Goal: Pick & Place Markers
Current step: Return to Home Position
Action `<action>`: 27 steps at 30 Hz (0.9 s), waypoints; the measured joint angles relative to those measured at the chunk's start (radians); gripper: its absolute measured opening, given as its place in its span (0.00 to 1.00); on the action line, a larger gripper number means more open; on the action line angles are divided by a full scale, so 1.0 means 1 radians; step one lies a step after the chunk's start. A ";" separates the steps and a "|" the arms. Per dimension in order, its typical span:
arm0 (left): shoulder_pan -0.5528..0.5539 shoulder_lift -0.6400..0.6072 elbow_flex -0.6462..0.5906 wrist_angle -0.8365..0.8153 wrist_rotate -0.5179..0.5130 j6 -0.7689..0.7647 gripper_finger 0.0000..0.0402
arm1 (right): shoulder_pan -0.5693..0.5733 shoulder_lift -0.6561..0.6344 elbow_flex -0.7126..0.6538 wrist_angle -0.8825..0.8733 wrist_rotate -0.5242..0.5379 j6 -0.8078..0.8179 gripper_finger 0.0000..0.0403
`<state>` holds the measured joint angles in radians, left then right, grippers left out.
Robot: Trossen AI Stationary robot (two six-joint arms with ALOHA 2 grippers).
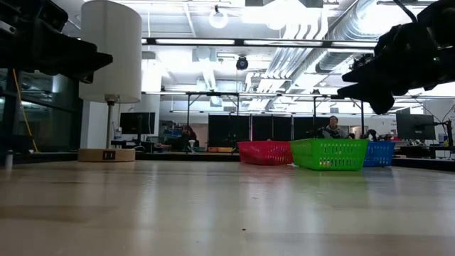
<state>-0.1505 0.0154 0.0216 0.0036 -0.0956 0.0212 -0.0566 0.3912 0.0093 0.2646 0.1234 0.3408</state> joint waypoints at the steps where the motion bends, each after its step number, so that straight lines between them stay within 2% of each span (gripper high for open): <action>1: 0.000 0.000 0.000 0.000 0.000 0.000 0.49 | 0.000 0.000 0.000 0.000 0.000 -0.002 0.51; 10: 0.000 0.000 0.000 0.000 -0.001 0.000 0.49 | 0.000 0.000 0.000 0.001 0.000 -0.087 0.51; 27: 0.000 0.000 0.000 -0.001 -0.001 -0.001 0.49 | 0.000 0.000 0.000 0.001 0.000 -0.080 0.51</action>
<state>-0.1505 0.0154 0.0212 0.0025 -0.0967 0.0204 -0.0566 0.3912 0.0090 0.2657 0.1238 0.2607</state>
